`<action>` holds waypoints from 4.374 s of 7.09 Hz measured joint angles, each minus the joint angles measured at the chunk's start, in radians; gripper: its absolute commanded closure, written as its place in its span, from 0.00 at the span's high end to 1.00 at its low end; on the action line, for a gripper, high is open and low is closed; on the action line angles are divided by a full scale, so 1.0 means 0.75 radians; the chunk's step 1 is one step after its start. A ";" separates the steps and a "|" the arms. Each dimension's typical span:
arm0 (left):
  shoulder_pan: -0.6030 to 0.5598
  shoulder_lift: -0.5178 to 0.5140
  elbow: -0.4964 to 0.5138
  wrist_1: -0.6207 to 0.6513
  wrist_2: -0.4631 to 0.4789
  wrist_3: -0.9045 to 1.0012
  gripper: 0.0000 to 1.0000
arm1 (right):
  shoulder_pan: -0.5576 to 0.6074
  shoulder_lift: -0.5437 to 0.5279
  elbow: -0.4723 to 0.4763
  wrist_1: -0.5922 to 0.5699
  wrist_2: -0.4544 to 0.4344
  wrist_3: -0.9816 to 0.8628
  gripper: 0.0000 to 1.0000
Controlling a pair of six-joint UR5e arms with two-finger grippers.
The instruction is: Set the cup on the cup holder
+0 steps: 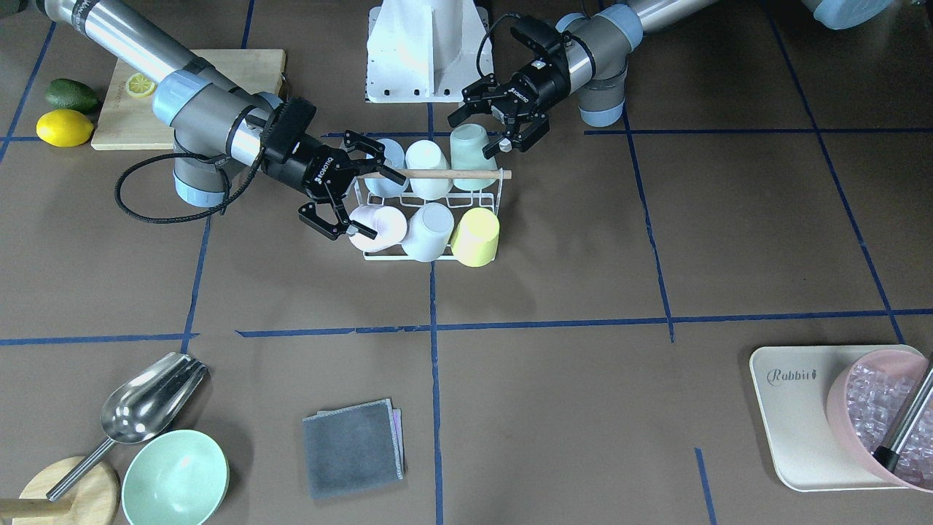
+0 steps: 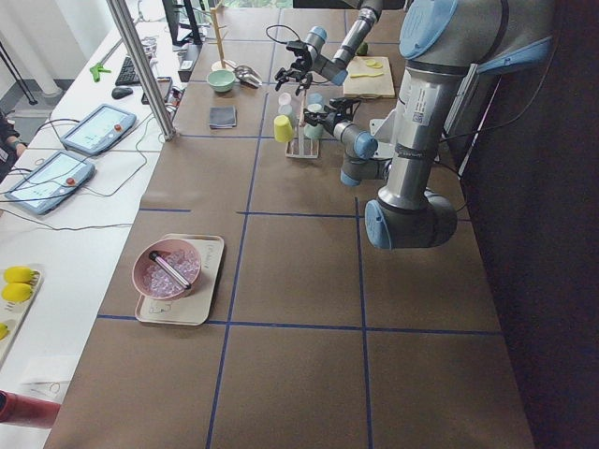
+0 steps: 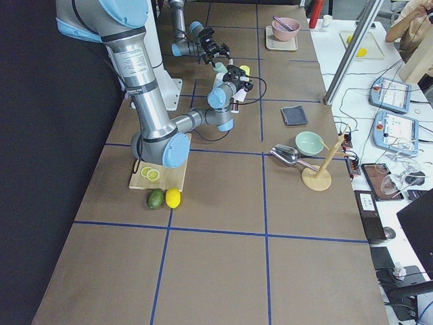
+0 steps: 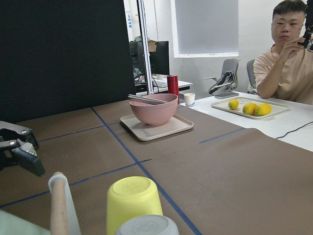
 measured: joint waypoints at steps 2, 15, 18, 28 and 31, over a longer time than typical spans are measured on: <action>-0.002 0.003 -0.006 -0.016 0.000 0.000 1.00 | 0.048 -0.008 0.063 -0.091 0.016 0.060 1.00; -0.925 0.047 -0.759 1.892 -1.102 -0.289 1.00 | 1.203 -0.919 0.351 -1.539 1.052 0.023 1.00; -1.188 0.096 -0.708 2.371 -1.375 -0.288 1.00 | 1.274 -0.917 0.517 -2.092 0.971 -0.385 1.00; -1.747 0.522 -0.278 2.622 -1.573 0.020 1.00 | 1.457 -0.935 0.632 -2.450 0.797 -0.590 1.00; -1.819 0.582 -0.108 2.375 -1.579 0.114 1.00 | 1.404 -0.923 0.622 -2.462 0.797 -0.590 1.00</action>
